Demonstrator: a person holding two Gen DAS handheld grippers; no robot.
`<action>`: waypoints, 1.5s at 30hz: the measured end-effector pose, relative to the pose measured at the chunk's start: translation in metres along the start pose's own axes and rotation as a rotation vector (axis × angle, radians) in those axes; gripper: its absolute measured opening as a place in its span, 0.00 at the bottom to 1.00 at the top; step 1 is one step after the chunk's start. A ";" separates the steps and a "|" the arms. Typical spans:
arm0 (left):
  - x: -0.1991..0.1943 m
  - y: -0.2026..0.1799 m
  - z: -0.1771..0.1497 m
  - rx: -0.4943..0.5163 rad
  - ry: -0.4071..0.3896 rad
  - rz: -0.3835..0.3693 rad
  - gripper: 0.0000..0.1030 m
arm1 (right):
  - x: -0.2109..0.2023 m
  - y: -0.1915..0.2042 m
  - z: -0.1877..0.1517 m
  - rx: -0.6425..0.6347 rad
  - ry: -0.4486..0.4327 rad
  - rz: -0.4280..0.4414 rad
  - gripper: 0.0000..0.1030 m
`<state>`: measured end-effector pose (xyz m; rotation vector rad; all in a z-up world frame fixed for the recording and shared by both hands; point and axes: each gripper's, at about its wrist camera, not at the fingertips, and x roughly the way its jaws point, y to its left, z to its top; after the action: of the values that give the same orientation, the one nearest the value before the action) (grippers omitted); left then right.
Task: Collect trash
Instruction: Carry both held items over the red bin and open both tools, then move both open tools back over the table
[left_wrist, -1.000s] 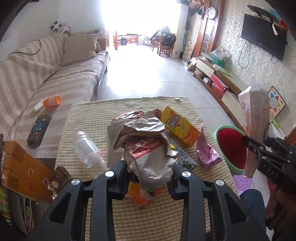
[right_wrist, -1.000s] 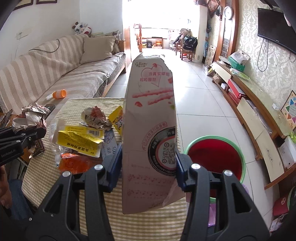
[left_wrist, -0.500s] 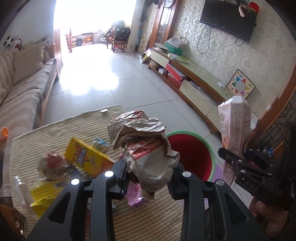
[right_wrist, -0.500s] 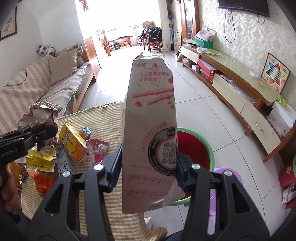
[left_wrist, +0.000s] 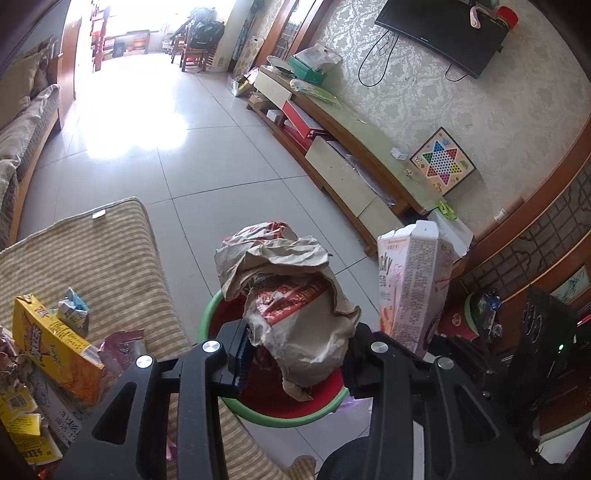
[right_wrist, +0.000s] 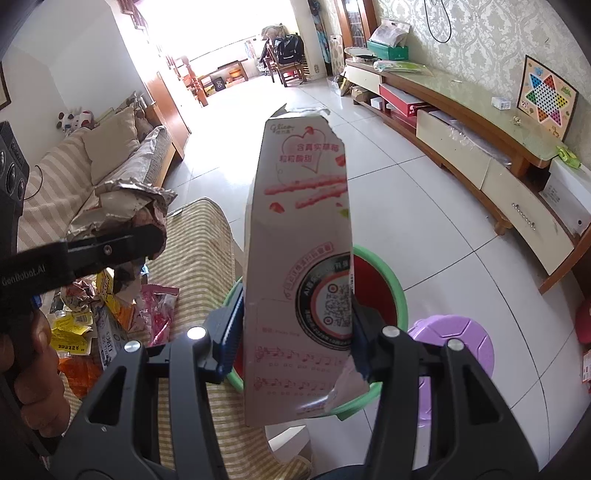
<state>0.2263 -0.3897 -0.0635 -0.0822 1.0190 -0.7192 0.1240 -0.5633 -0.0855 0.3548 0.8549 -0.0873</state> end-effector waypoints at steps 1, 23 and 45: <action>0.002 -0.002 0.002 -0.002 0.003 -0.010 0.35 | 0.004 -0.003 0.000 -0.001 0.007 0.005 0.47; -0.034 0.001 0.017 -0.071 -0.084 -0.090 0.92 | -0.007 0.009 0.001 -0.039 -0.028 -0.007 0.94; -0.204 0.111 -0.098 -0.090 -0.228 0.283 0.92 | -0.048 0.161 -0.033 -0.193 -0.053 -0.005 0.95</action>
<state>0.1397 -0.1605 -0.0063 -0.0939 0.8232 -0.3956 0.1031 -0.4042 -0.0254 0.1685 0.8048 -0.0180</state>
